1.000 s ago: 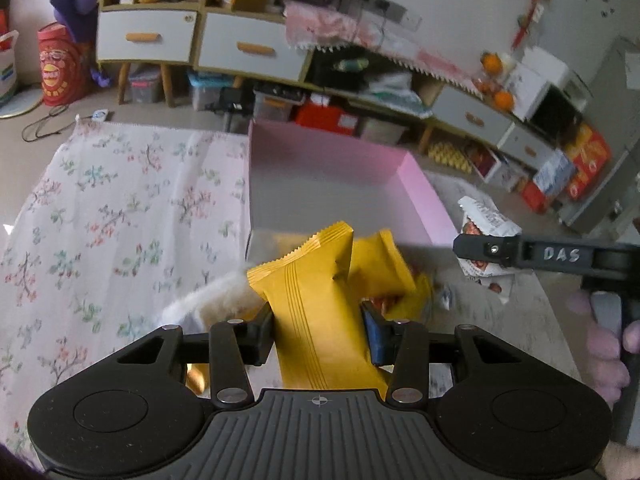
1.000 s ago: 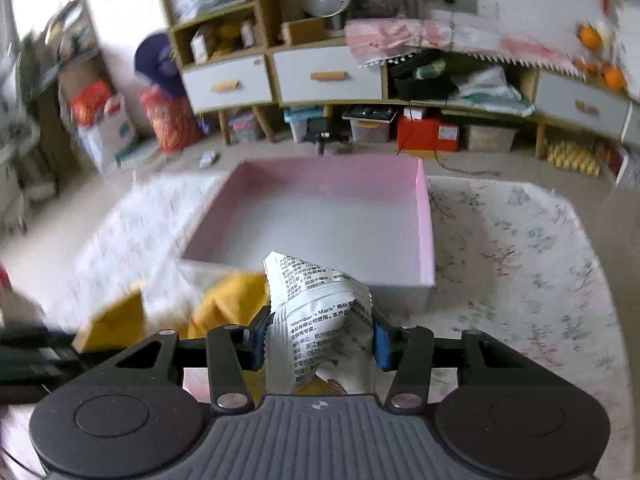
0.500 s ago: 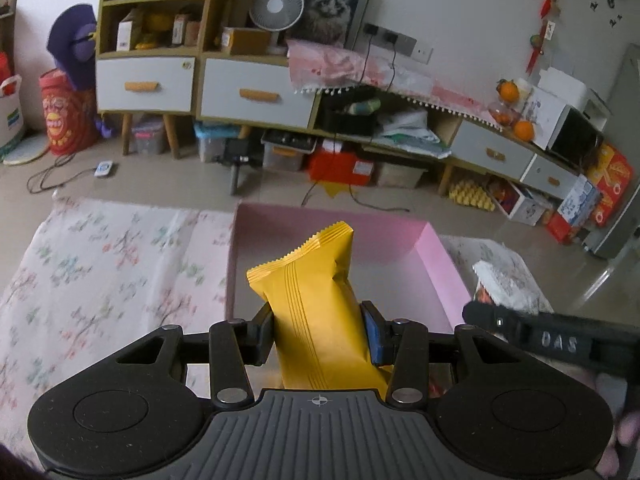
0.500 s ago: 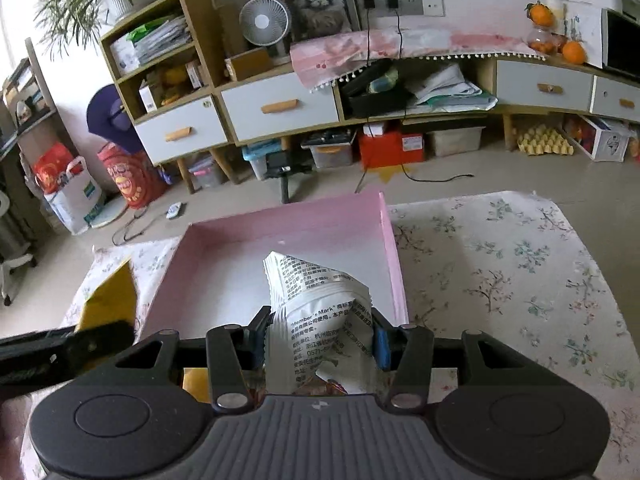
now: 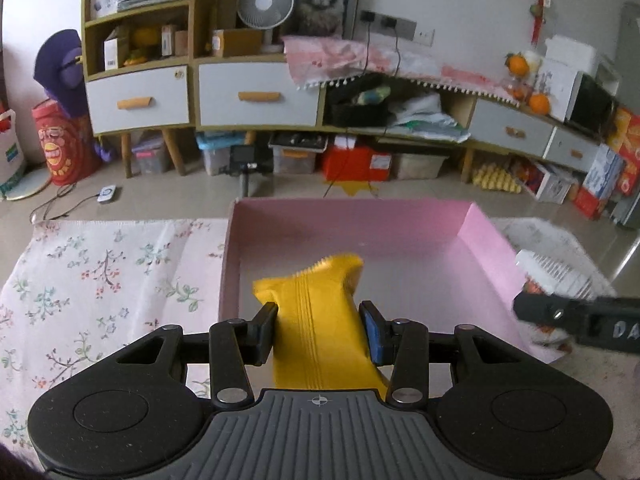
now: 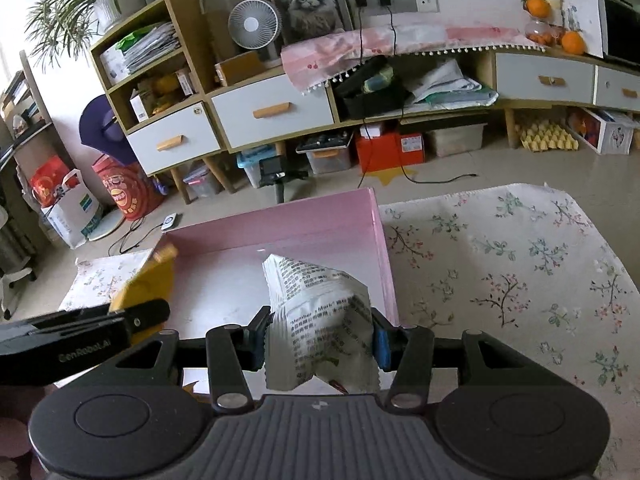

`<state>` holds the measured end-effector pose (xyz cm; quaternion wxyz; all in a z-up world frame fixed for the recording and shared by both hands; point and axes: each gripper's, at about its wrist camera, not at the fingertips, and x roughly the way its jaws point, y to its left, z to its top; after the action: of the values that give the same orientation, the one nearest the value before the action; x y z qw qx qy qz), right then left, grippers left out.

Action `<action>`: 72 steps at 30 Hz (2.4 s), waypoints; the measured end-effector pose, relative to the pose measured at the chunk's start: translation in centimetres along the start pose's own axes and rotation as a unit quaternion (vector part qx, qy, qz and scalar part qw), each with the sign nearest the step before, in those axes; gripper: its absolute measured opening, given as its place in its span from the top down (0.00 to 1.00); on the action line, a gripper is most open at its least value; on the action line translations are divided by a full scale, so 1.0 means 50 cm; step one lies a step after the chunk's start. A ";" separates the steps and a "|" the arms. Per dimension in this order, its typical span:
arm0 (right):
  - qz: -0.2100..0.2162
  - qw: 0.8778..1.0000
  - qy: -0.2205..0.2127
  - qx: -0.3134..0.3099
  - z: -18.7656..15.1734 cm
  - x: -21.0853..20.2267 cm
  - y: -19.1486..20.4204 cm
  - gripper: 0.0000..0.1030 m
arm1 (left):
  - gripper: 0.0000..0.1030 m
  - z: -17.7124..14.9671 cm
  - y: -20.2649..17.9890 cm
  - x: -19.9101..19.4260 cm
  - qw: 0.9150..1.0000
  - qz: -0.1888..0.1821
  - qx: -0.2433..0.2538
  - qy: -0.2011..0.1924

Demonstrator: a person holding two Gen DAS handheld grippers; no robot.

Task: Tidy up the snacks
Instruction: 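Carry both packets into the pink box and open both tools, then grasp the square cake with the left tool while the right tool grasps the pink packet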

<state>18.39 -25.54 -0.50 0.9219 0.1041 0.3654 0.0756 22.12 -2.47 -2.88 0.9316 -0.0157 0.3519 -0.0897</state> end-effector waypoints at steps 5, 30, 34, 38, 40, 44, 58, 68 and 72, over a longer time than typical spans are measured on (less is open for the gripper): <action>-0.001 1.000 -0.002 -0.006 0.000 0.013 -0.001 0.76 | 0.62 -0.007 0.009 0.014 1.000 0.005 -0.007 0.004; 0.001 1.000 0.016 -0.010 0.007 -0.065 0.005 0.29 | 0.12 -0.016 0.007 -0.121 0.999 0.014 0.025 0.037; 0.003 0.999 0.016 -0.032 0.000 -0.094 0.016 0.27 | 0.11 -0.026 0.015 -0.159 0.999 0.015 0.025 0.044; 0.008 0.999 0.018 -0.045 -0.010 -0.116 0.024 0.26 | 0.06 -0.046 0.030 -0.202 0.999 0.016 0.018 0.036; 0.008 0.999 0.013 -0.052 -0.015 -0.127 0.027 0.26 | 0.05 -0.057 0.041 -0.216 1.000 0.011 0.009 0.023; 0.002 0.998 -0.007 -0.066 -0.018 -0.148 0.032 0.25 | 0.05 -0.058 0.058 -0.232 1.000 0.008 -0.006 0.022; 0.021 0.996 -0.048 -0.075 0.005 -0.211 0.043 0.24 | 0.05 -0.049 0.095 -0.283 1.000 -0.008 -0.020 0.005; 0.024 0.985 -0.004 -0.168 -0.072 -0.210 0.084 0.23 | 0.05 -0.142 0.109 -0.284 0.997 -0.009 0.023 0.071; 0.032 0.979 0.017 -0.200 -0.117 -0.217 0.097 0.23 | 0.05 -0.182 0.109 -0.287 0.995 -0.018 0.042 0.090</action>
<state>6.21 -22.39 3.68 0.9147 -0.0722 0.3552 0.1787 6.43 5.73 -0.85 0.8941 0.0255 0.4303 -0.1219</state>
